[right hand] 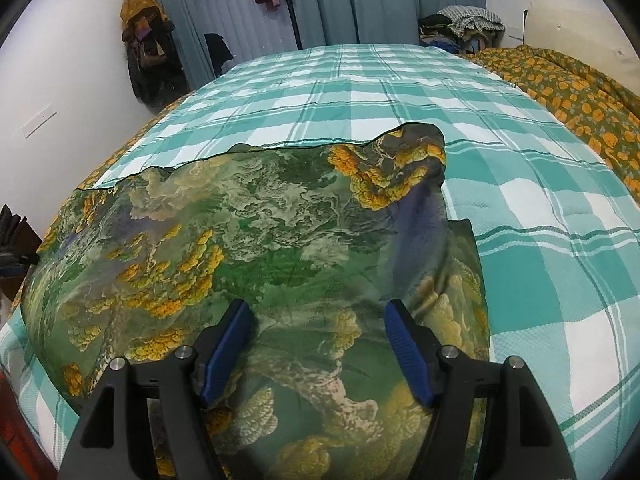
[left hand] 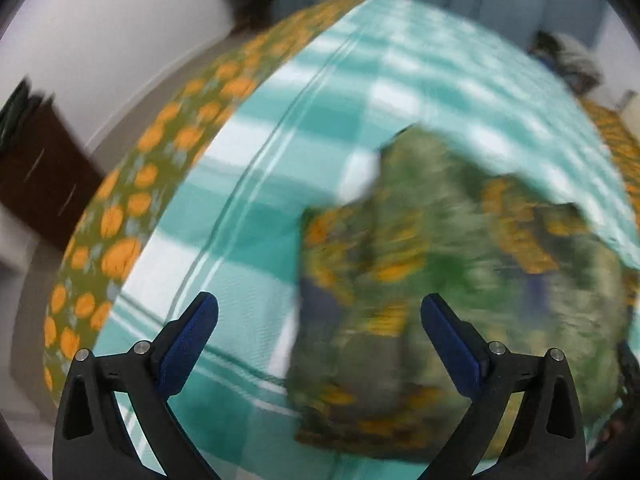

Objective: Fold large clothes

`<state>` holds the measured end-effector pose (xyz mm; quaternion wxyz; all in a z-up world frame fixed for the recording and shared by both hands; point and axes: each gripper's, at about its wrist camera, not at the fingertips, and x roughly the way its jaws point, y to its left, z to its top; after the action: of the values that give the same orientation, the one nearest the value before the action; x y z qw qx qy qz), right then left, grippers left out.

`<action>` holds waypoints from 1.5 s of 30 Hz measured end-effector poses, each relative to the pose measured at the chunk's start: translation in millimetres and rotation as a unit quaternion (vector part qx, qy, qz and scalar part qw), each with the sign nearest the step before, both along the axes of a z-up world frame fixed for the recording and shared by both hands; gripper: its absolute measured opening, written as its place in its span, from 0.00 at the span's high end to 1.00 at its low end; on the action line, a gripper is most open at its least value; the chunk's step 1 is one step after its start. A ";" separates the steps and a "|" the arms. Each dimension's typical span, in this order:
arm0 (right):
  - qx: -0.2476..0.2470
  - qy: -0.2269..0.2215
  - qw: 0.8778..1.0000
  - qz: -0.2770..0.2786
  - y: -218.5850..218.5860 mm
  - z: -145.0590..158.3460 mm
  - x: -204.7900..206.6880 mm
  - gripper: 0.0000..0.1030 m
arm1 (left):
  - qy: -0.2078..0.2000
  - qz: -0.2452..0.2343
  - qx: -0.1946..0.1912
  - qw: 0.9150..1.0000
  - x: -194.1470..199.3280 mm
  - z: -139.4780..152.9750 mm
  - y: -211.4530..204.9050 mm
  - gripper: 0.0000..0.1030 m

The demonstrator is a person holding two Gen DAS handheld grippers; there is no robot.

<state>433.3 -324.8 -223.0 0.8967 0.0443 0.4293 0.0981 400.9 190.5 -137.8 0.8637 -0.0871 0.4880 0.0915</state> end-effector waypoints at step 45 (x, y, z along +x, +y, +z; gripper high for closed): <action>0.056 0.032 0.995 -0.072 -60.0 24.0 -84.3 0.31 | -0.021 -0.307 -0.003 0.951 -46.1 -19.1 -242.5 0.01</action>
<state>348.9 -384.8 -199.0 0.8834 0.1280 0.4472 0.0559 354.8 -52.0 -156.8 0.8598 0.0622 0.4731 -0.1819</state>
